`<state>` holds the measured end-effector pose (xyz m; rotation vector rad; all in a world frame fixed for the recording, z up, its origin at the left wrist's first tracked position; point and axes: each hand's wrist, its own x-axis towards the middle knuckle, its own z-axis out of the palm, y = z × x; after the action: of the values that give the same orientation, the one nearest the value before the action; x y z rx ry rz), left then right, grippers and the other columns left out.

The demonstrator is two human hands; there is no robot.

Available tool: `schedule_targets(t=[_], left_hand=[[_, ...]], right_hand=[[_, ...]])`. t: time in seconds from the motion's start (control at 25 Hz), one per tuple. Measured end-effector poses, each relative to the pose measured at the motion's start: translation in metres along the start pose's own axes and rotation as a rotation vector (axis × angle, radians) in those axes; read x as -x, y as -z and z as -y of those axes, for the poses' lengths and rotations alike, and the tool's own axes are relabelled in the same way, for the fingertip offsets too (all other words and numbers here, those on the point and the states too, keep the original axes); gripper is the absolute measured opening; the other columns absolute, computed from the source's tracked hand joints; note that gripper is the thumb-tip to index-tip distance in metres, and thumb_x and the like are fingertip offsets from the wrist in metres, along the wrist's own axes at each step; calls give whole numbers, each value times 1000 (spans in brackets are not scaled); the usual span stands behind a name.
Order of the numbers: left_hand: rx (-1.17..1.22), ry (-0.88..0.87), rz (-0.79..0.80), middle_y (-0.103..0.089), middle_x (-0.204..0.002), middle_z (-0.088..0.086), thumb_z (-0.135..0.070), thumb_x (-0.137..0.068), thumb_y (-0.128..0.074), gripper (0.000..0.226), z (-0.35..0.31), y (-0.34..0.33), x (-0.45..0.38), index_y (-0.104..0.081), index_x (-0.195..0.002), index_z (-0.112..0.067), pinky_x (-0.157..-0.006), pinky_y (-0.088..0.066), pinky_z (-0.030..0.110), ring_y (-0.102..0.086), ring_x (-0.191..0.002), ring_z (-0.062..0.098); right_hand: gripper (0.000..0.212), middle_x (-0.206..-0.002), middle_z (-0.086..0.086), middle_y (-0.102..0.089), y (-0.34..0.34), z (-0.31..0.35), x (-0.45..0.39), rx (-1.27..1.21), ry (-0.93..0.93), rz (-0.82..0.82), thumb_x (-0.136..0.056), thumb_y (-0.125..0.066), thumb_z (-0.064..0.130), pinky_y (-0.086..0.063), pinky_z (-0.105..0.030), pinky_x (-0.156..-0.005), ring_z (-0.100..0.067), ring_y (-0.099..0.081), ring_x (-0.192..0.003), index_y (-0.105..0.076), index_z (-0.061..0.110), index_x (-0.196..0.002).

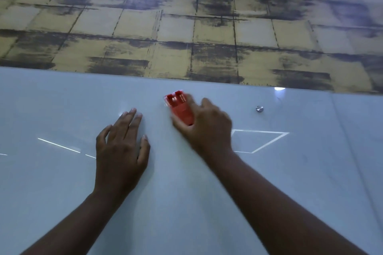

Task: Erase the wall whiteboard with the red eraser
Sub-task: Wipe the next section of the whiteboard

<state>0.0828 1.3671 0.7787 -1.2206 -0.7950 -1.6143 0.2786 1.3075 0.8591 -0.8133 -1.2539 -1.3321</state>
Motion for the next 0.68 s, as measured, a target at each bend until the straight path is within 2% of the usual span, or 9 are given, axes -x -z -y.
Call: schedule_targets(t=[0.08,0.16,0.32,0.44,0.52,0.68], left_hand=[[-25,10,2,-50,-160,14,-33,-101,-41,59,-3,-1,-1,-53,-152,-5,-115,-37,54,-46,-150,30],[-61,2,12,-49,-160,15,-34,-102,-38,59,-5,-1,-1,-52,-152,-6,-114,-35,55,-46,-150,32],[-48,-26,33,-48,-160,16,-35,-102,-38,57,-34,4,-4,-52,-152,-10,-112,-31,58,-44,-150,34],[69,-61,86,-46,-163,11,-39,-102,-43,57,-99,-3,-9,-52,-153,-15,-117,-30,57,-39,-154,28],[97,-125,142,-44,-165,8,-43,-103,-38,60,-140,-15,-11,-50,-156,-16,-120,-28,56,-37,-156,25],[36,-114,164,-40,-168,11,-40,-105,-30,63,-167,-36,-9,-45,-159,-11,-124,-25,59,-34,-158,27]], right_hand=[[66,-88,-3,-53,17,-46,-5,34,-180,-5,-90,-53,72,-45,-34,-66,-30,-65,-79,-58,30,-141],[68,-86,-1,-48,32,-76,7,33,-280,-54,-91,-56,70,-44,-33,-66,-29,-64,-80,-57,27,-143],[69,-99,-7,-60,43,-82,48,16,-233,-55,-89,-60,66,-51,-34,-67,-28,-65,-87,-57,25,-144],[71,-89,-1,-56,54,-91,67,5,-179,-4,-90,-54,71,-51,-29,-64,-18,-59,-76,-57,25,-144],[75,-90,-1,-60,63,-107,78,4,-141,16,-90,-48,75,-54,-27,-64,-15,-59,-76,-55,24,-145],[74,-86,0,-58,81,-137,92,57,-143,30,-89,-47,75,-54,-28,-60,-16,-58,-72,-57,26,-144]])
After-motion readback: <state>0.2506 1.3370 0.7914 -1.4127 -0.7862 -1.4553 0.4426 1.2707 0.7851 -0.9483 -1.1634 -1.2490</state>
